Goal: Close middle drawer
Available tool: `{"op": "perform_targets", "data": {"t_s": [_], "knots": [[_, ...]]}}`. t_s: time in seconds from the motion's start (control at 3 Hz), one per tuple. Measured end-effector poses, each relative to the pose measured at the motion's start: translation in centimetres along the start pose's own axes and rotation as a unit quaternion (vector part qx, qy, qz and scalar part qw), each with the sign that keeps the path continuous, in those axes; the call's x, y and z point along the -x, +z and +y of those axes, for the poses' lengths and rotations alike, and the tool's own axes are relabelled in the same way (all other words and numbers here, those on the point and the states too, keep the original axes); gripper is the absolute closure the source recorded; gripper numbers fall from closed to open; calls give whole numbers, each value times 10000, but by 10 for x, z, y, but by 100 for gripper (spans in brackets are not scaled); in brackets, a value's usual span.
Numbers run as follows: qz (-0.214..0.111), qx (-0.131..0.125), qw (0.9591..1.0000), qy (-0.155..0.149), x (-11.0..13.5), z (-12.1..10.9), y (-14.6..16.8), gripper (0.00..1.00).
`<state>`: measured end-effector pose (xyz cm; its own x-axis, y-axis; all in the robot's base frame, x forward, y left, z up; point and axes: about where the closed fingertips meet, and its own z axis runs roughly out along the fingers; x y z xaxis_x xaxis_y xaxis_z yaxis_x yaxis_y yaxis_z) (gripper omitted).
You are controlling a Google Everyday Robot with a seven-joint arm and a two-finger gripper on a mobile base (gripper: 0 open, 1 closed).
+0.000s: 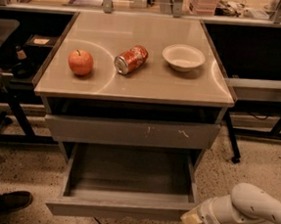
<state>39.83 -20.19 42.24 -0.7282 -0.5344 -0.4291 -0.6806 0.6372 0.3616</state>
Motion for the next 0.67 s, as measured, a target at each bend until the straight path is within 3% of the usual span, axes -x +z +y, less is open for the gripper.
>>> {"op": "perform_targets", "data": {"t_s": [0.67], "knots": [[-138,-101,9997,-201,38,-33,5,100]]}}
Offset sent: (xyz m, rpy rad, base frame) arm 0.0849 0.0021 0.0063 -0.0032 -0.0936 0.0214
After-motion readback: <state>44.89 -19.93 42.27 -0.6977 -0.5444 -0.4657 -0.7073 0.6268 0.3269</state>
